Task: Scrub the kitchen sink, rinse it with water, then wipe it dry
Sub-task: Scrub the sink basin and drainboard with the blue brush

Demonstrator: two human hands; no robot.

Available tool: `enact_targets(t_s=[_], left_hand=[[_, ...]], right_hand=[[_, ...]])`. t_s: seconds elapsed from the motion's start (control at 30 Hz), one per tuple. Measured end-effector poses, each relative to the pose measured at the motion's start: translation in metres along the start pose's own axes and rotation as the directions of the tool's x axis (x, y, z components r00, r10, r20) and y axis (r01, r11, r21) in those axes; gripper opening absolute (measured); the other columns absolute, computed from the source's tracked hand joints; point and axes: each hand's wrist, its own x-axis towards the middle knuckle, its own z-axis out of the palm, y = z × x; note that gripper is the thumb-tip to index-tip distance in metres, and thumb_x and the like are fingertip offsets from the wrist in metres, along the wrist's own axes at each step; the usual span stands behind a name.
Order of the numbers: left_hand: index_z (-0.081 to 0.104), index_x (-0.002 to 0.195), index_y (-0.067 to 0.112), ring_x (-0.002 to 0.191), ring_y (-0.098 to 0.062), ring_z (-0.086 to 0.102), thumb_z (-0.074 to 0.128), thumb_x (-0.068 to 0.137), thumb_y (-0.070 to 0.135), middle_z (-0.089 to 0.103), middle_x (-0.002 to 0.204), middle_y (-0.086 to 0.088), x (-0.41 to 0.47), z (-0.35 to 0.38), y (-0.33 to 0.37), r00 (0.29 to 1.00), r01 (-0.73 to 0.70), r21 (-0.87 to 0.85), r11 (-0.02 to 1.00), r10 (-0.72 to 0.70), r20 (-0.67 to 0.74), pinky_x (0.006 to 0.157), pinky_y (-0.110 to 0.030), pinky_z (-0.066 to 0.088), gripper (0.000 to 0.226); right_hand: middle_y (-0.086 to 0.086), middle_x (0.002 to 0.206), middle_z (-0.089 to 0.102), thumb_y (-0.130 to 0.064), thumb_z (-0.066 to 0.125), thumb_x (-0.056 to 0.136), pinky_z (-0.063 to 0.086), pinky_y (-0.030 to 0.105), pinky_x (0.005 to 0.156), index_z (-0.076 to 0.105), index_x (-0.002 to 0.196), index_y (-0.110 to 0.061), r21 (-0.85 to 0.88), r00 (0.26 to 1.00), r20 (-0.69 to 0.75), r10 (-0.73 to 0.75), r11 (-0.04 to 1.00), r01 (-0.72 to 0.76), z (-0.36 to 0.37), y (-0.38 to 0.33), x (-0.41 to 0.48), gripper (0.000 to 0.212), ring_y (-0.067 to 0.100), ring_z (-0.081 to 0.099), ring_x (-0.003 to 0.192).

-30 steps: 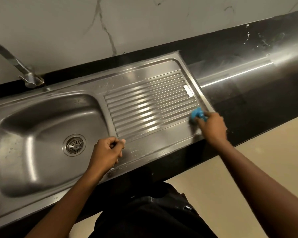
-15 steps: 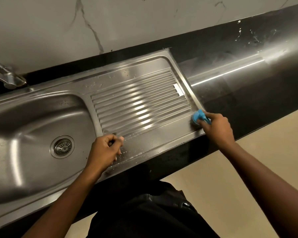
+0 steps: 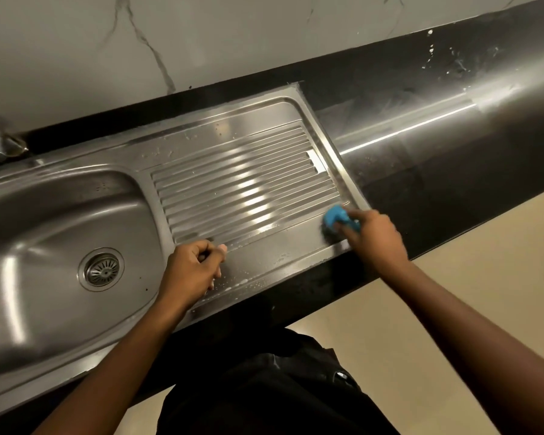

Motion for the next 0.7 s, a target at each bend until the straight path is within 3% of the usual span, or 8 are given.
enact_targets(t_s=[0.1,0.2,0.3,0.37,0.47,0.7], left_hand=[[0.073,0.082,0.013,0.050,-0.017,0.058,0.065,0.102,0.034,0.069,0.063,-0.007,-0.001,0.001,0.002,1.000,-0.005,0.010,1.000,0.005,0.000,0.050,-0.030,0.046,0.030],[0.073,0.082,0.013,0.050,-0.016,0.057,0.065,0.102,0.033,0.069,0.063,-0.007,0.000,0.003,0.004,1.000,-0.006,0.015,1.000,0.006,0.003,0.049,-0.030,0.046,0.030],[0.073,0.082,0.011,0.050,-0.017,0.056,0.065,0.103,0.031,0.069,0.063,-0.008,0.004,0.006,0.005,1.000,-0.003,-0.009,1.000,0.003,0.000,0.049,-0.030,0.046,0.030],[0.073,0.082,0.011,0.050,-0.017,0.056,0.065,0.102,0.031,0.068,0.062,-0.008,0.007,0.008,0.005,1.000,-0.003,-0.027,1.000,0.003,-0.004,0.049,-0.030,0.045,0.030],[0.072,0.083,0.009,0.049,-0.017,0.056,0.065,0.102,0.029,0.068,0.062,-0.007,0.008,0.012,0.006,1.000,-0.001,-0.034,0.999,0.001,-0.008,0.049,-0.029,0.045,0.029],[0.073,0.081,0.009,0.049,-0.019,0.057,0.065,0.102,0.029,0.068,0.061,-0.009,0.010,0.018,0.006,0.999,-0.003,-0.045,0.999,0.001,-0.042,0.050,-0.031,0.046,0.030]], right_hand=[[0.009,0.130,0.070,-0.041,0.069,0.098,0.059,0.034,0.084,0.056,0.147,-0.021,0.072,0.997,-0.063,0.043,0.997,-0.038,-0.010,0.001,0.024,0.055,0.012,0.066,0.094],[0.009,0.131,0.069,-0.036,0.068,0.099,0.055,0.025,0.077,0.058,0.145,-0.022,0.104,0.999,0.027,-0.043,0.994,0.040,0.012,-0.015,0.019,0.049,0.007,0.065,0.089],[0.006,0.132,0.069,-0.044,0.067,0.098,0.061,0.038,0.089,0.057,0.146,-0.030,0.013,0.983,0.126,-0.137,0.991,0.136,0.023,-0.011,-0.009,0.051,0.016,0.070,0.102],[0.005,0.132,0.069,-0.046,0.065,0.100,0.060,0.045,0.093,0.051,0.150,-0.040,-0.146,0.988,0.090,-0.122,0.980,0.135,0.006,0.005,-0.014,0.053,0.022,0.070,0.107],[0.009,0.127,0.070,-0.039,0.063,0.103,0.061,0.046,0.089,0.046,0.153,-0.040,-0.342,0.996,0.012,-0.086,0.936,0.085,-0.024,0.024,0.004,0.053,0.027,0.072,0.102],[0.012,0.128,0.070,-0.027,0.062,0.103,0.062,0.049,0.088,0.046,0.156,-0.032,-0.287,0.979,-0.034,-0.202,0.940,0.184,-0.019,-0.009,0.075,0.055,0.029,0.072,0.100]])
